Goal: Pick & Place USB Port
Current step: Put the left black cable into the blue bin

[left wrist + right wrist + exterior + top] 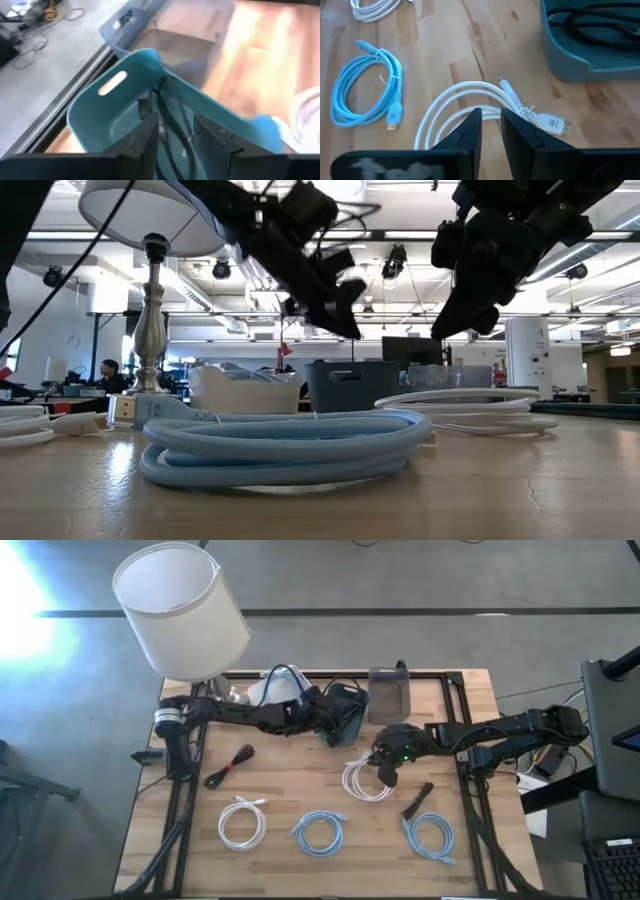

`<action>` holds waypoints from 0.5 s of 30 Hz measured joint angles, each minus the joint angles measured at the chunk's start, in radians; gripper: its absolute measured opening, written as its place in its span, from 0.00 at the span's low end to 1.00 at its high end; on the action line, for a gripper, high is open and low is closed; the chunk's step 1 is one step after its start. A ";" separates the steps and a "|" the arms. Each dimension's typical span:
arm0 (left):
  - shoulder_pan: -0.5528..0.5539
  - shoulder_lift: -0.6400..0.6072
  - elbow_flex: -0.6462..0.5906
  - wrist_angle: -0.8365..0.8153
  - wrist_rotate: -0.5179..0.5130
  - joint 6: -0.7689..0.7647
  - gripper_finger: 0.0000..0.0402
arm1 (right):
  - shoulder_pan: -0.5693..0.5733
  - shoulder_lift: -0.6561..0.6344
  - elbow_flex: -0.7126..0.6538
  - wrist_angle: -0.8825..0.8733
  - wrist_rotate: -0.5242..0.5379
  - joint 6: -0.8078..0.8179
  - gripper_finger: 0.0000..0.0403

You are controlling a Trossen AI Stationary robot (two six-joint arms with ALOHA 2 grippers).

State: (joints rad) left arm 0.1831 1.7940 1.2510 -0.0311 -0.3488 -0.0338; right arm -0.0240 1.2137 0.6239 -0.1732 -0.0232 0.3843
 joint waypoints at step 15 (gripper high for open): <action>-0.081 -0.313 -0.012 -0.651 0.000 -0.193 0.26 | -0.025 0.000 0.006 0.271 0.050 -0.299 0.25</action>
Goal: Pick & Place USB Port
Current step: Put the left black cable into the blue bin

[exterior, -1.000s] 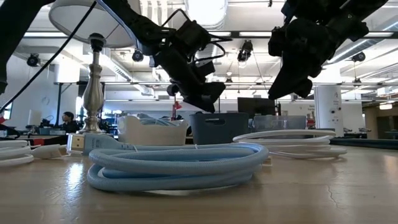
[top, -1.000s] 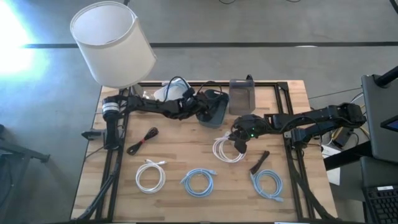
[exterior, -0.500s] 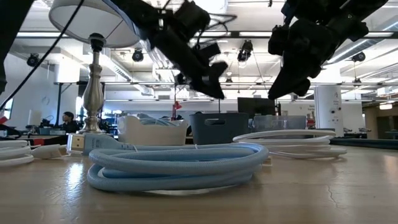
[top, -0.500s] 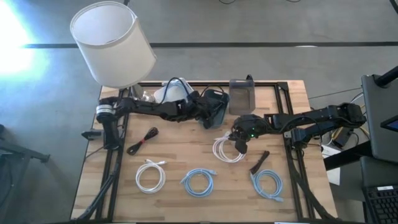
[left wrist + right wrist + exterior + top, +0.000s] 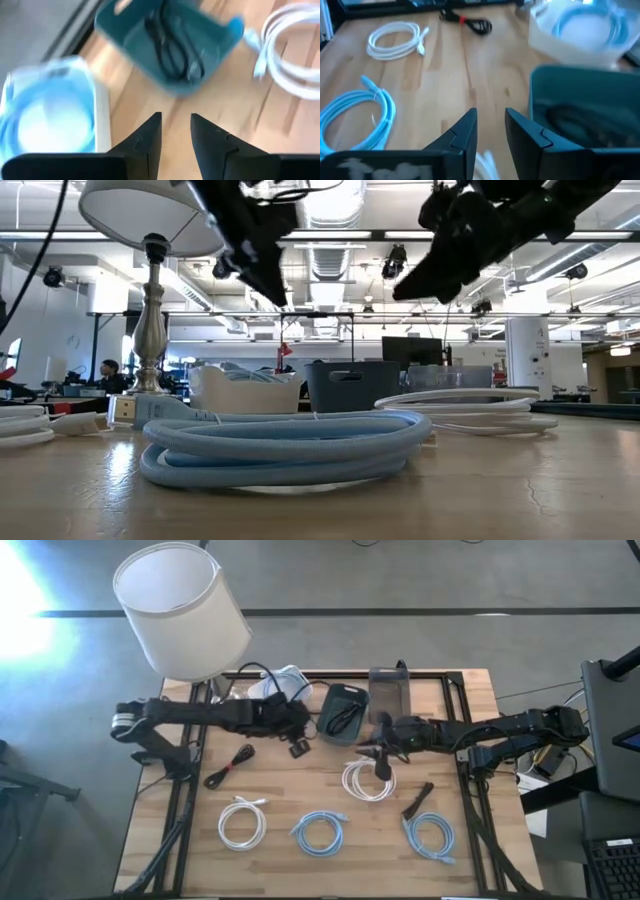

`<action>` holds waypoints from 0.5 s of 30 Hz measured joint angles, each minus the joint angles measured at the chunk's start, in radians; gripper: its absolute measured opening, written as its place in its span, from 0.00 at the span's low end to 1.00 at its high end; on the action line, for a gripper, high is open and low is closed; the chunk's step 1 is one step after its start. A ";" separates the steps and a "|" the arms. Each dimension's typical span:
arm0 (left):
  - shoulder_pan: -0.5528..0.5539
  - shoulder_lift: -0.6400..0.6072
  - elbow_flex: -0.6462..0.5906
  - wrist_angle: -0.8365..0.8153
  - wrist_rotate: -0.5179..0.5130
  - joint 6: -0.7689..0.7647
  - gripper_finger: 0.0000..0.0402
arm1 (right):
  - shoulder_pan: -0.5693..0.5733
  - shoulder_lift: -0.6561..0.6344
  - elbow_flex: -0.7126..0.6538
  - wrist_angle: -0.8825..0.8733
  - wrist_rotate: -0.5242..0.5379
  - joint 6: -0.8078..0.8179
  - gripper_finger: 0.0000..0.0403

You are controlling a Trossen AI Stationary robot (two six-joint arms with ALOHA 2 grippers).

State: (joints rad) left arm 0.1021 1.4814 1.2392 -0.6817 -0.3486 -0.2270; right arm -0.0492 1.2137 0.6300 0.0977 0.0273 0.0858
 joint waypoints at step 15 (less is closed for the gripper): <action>-0.054 -0.045 -0.206 -0.246 0.038 -0.182 0.26 | -0.024 0.000 0.011 0.063 -0.001 -0.243 0.40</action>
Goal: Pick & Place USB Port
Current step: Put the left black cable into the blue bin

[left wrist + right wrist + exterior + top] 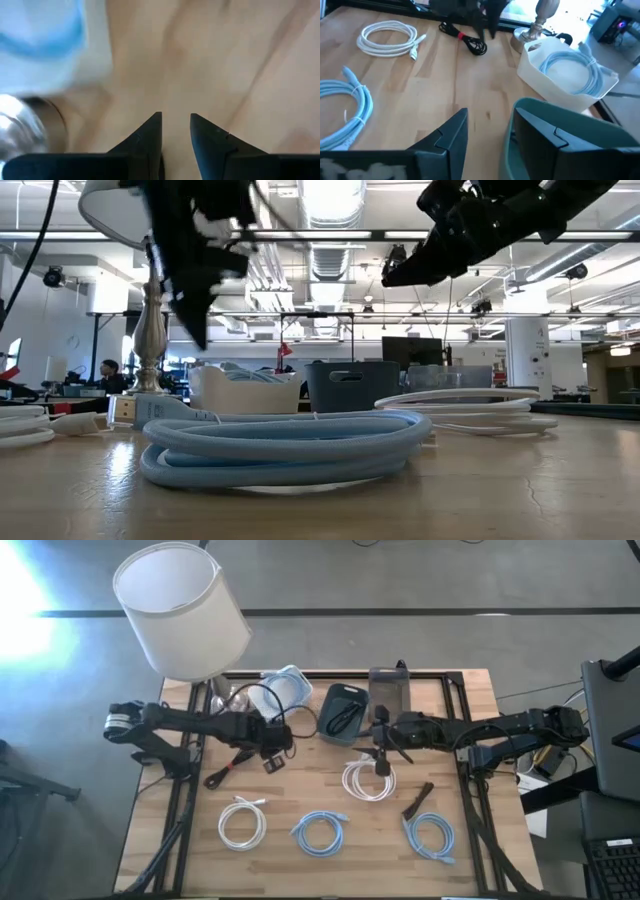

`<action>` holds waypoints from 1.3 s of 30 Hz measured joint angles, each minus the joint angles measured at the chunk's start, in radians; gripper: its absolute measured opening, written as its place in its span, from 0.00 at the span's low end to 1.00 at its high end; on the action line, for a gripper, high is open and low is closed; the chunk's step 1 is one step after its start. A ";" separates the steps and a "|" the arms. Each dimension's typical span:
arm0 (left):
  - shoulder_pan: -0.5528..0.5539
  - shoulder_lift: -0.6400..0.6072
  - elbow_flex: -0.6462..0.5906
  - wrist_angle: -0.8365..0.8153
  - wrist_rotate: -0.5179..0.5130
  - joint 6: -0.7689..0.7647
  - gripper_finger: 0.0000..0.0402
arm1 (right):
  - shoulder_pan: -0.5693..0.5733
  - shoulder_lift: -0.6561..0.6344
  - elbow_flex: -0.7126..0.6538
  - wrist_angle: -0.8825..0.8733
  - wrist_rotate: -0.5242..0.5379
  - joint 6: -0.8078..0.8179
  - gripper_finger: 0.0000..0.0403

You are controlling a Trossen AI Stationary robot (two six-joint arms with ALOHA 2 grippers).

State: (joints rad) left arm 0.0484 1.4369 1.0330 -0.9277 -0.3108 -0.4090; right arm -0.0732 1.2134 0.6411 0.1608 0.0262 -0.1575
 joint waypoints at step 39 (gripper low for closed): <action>-0.007 -0.003 -0.382 0.035 0.096 -0.258 0.22 | -0.004 0.000 0.051 0.000 -0.002 -0.090 0.45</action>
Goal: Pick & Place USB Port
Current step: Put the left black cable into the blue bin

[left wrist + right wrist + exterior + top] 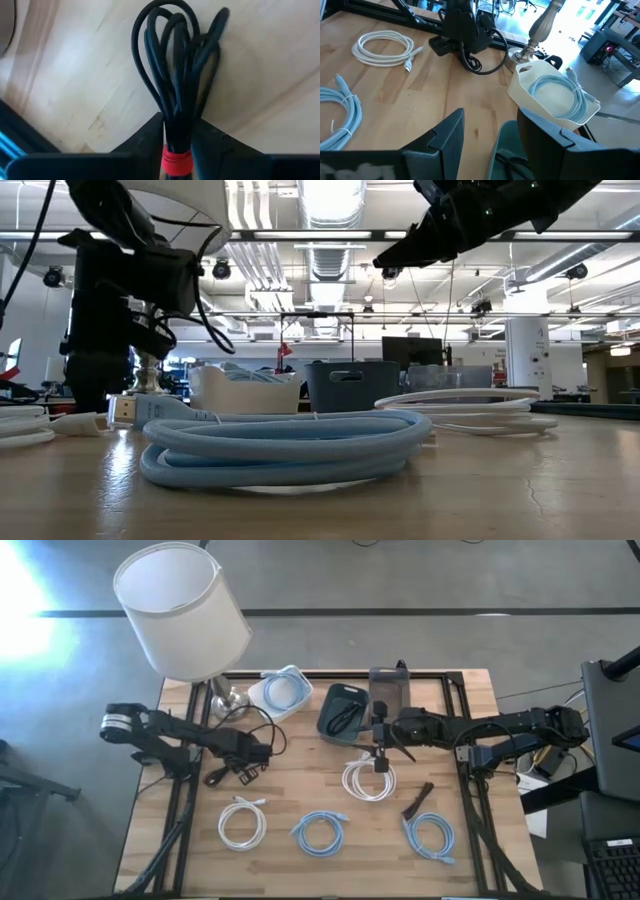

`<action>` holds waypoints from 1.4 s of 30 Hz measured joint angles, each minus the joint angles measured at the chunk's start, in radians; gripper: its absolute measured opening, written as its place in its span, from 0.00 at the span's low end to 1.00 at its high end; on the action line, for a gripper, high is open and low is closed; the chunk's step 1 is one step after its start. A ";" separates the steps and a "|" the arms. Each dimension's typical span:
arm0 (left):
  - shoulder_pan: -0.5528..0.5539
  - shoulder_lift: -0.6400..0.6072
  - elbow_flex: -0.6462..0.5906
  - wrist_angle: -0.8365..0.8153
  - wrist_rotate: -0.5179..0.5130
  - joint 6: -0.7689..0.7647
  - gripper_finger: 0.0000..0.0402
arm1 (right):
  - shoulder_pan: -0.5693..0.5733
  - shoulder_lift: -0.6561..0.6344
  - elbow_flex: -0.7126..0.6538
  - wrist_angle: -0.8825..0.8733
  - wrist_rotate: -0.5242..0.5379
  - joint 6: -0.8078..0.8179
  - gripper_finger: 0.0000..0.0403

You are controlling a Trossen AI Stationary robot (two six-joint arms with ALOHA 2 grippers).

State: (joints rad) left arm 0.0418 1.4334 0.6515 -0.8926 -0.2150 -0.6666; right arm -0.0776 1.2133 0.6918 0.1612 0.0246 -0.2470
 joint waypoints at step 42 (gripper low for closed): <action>0.062 0.154 0.466 1.016 -0.134 0.386 0.08 | 0.000 0.000 0.000 0.000 0.002 0.096 0.42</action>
State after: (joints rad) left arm 0.1036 1.5872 1.1176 0.1238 -0.3489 -0.2806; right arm -0.0772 1.2133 0.6914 0.1616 0.0265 -0.1506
